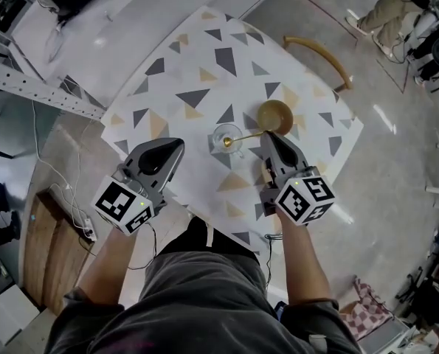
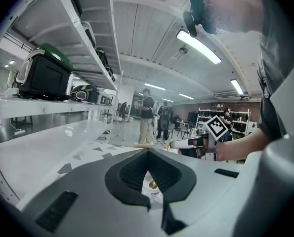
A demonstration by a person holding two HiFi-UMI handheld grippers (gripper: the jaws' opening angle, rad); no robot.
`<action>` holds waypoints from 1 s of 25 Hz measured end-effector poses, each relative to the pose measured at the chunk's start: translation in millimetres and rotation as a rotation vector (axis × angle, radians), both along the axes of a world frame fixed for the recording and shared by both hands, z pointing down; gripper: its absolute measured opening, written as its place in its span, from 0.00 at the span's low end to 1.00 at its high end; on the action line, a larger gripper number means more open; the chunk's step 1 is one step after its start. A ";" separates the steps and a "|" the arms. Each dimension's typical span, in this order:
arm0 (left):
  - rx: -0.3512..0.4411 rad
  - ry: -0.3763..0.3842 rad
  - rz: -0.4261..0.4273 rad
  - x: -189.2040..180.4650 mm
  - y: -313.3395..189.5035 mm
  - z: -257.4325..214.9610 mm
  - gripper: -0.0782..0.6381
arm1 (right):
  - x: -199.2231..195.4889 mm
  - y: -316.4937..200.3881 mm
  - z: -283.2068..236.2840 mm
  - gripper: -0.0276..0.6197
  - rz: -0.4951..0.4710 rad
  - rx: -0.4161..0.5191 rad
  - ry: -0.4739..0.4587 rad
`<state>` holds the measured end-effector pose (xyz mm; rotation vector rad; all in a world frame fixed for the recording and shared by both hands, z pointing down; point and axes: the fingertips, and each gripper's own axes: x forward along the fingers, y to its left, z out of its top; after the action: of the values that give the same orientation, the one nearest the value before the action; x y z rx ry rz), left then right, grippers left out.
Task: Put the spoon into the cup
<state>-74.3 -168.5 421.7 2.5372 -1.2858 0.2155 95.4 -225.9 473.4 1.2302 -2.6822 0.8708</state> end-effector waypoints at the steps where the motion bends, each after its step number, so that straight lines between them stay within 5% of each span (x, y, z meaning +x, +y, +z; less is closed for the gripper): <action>1: -0.003 -0.001 0.000 1.4 -1.2 1.5 0.13 | 0.3 -0.7 2.3 0.08 0.000 -0.003 0.000; 25: -0.064 -0.007 -0.013 -3.7 -10.8 36.1 0.13 | -18.5 -4.4 58.5 0.08 -0.028 -0.066 0.051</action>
<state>-77.9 -179.3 457.8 2.4761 -1.2775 0.2585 76.9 -230.3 531.9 1.1823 -2.6018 0.9041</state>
